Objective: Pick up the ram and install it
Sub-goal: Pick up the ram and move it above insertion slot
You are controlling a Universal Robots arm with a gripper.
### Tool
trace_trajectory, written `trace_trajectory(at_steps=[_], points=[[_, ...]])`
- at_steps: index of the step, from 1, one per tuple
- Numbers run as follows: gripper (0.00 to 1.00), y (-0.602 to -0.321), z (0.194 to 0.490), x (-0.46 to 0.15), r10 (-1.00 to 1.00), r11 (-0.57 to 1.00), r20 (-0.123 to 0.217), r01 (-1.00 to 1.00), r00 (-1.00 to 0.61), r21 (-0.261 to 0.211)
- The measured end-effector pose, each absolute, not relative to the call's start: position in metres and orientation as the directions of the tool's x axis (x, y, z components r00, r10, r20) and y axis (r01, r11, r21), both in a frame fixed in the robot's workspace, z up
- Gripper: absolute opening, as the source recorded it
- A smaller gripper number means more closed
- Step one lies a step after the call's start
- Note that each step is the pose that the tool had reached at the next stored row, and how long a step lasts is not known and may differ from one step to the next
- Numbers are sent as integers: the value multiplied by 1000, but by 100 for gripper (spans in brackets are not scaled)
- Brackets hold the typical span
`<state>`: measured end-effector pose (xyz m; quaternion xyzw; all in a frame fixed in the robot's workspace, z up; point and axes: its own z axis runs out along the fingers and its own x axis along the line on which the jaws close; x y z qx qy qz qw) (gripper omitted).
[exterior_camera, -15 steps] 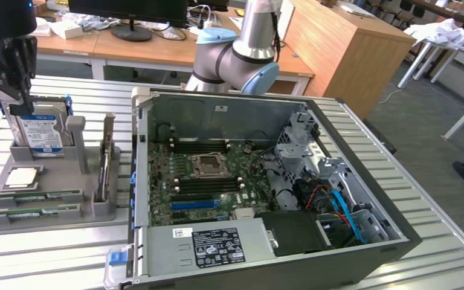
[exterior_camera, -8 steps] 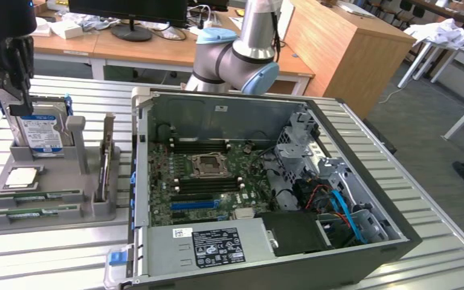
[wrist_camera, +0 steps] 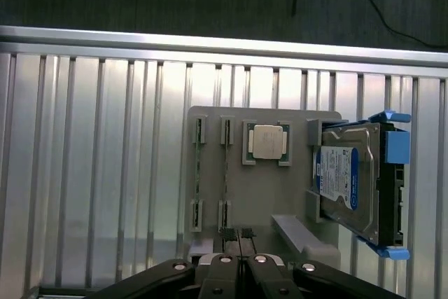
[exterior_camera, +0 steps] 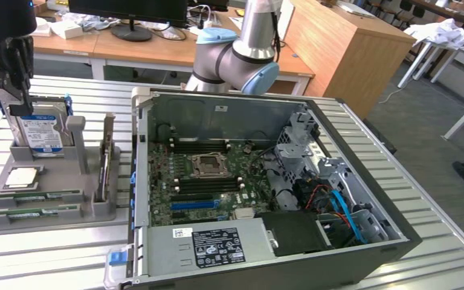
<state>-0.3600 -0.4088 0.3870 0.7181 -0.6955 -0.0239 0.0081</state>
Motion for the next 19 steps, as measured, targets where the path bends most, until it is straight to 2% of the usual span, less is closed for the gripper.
trace_trajectory(at_steps=[7, 8, 9, 11, 12, 13, 19], points=[[11, -409, 387, -360, -999, -32, -23, -998, 31, 45], [16, -409, 387, -360, -999, -32, -23, -998, 31, 45], [16, -409, 387, -360, -999, -32, -23, -998, 31, 45], [29, -409, 387, -360, -999, -32, -23, -998, 31, 45], [29, -409, 387, -360, -999, -32, -23, -998, 31, 45], [36, -409, 387, -360, -999, -32, -23, -998, 31, 45], [36, -409, 385, -360, -999, -32, -26, -998, 31, 45]])
